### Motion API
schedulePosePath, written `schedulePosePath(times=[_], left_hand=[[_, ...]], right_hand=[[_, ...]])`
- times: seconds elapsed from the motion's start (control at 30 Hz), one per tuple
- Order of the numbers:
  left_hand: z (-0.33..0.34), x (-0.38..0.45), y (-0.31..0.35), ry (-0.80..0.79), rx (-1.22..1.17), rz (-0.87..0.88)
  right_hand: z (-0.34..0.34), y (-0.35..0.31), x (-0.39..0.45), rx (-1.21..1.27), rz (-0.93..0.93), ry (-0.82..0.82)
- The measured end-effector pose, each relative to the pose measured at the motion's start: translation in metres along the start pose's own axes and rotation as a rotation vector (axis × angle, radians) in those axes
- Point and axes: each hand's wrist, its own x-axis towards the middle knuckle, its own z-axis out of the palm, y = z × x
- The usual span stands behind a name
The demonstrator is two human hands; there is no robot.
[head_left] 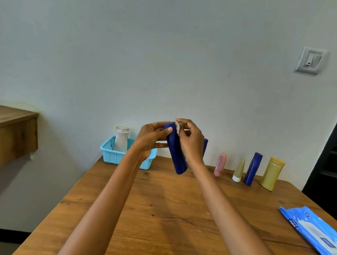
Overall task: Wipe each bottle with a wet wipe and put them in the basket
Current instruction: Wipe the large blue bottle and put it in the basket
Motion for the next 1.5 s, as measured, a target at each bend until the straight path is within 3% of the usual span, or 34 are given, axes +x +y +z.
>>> schedulePosePath(times=[0.13,0.27,0.4,0.47,0.6,0.67,0.73,0.8,0.9,1.03,1.1,1.2,1.3,1.5], left_hand=[[0.001,0.002,-0.001,0.059,0.179,0.066],[0.001,0.009,-0.011,0.173,0.411,0.131],[0.003,0.01,-0.013,0.227,0.493,0.174],[0.006,0.009,-0.011,0.266,0.488,0.194],[0.005,0.006,-0.006,0.303,0.315,0.146],[0.008,0.004,-0.006,0.303,0.244,0.131],[0.011,0.002,-0.005,0.319,0.193,0.136],[0.012,0.002,-0.004,0.329,0.142,0.126],[0.009,0.001,0.0,0.313,0.073,0.09],[0.011,-0.001,0.001,0.304,0.122,0.122],[0.014,-0.001,-0.001,0.303,0.114,0.13],[0.02,0.0,-0.004,0.314,0.141,0.173],[0.029,0.002,-0.009,0.321,0.248,0.231],[0.038,-0.001,-0.017,0.32,0.425,0.294]], right_hand=[[0.002,0.008,-0.013,0.002,-0.124,0.125],[-0.007,-0.004,-0.001,0.155,-0.044,0.295],[-0.008,-0.008,0.01,-0.212,-0.211,-0.005],[-0.008,-0.004,0.006,-0.213,-0.194,-0.008],[-0.01,0.009,-0.012,0.114,0.09,0.227],[-0.005,0.013,-0.023,0.146,0.123,0.138],[0.003,0.014,-0.033,0.053,0.043,0.028],[0.008,0.017,-0.039,-0.014,0.012,0.017],[0.008,0.027,-0.043,-0.047,0.143,0.014],[0.003,0.038,-0.046,0.065,0.499,-0.163],[-0.004,0.039,-0.043,0.234,0.757,-0.184],[-0.013,0.045,-0.037,0.691,1.043,-0.143],[-0.016,0.051,-0.038,0.781,1.118,-0.198],[-0.016,0.059,-0.048,0.566,1.162,-0.283]])
